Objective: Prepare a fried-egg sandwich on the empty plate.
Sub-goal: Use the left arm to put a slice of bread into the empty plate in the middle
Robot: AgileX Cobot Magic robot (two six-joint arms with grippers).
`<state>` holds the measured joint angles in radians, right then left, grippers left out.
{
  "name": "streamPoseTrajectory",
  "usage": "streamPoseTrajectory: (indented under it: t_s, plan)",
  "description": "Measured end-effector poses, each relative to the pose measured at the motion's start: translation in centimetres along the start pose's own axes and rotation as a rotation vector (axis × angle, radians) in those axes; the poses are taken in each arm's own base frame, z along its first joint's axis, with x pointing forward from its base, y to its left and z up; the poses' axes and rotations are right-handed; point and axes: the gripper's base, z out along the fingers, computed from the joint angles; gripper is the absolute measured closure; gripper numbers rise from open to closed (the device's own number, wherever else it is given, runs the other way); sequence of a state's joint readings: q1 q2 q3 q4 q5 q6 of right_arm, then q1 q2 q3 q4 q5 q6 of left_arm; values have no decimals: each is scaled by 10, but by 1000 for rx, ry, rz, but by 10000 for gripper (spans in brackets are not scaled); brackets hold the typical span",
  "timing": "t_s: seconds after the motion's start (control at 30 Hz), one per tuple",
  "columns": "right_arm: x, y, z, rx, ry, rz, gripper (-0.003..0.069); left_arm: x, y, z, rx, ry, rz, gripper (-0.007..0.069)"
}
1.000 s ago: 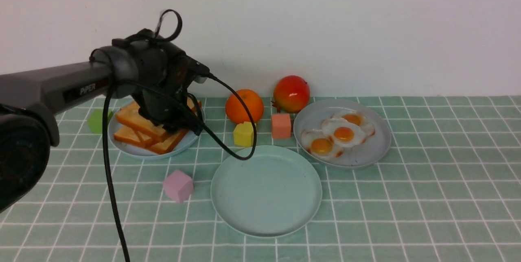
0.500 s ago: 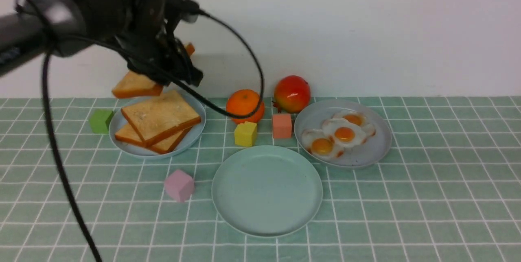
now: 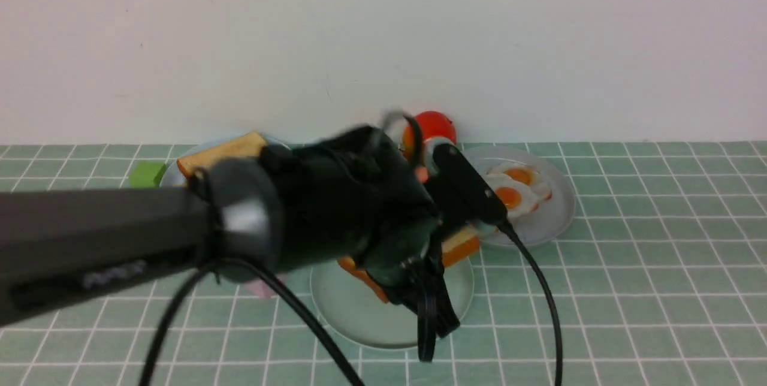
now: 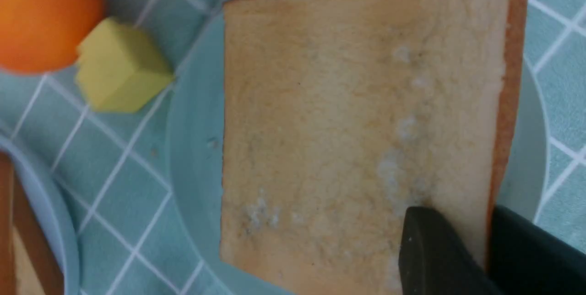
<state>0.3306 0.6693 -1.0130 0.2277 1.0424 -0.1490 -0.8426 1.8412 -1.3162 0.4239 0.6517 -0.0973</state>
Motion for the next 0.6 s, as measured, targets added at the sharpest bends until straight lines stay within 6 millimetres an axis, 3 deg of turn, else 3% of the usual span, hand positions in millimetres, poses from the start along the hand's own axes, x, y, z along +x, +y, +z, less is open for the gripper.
streamPoseTrajectory:
  t_s: [0.13,0.6]
  plan:
    - [1,0,0,-1,6,-2,608,2,1,13,-56,18,8,500]
    - [1,0,0,2,15,-5,596,7,-2,30,-78,65,5,500]
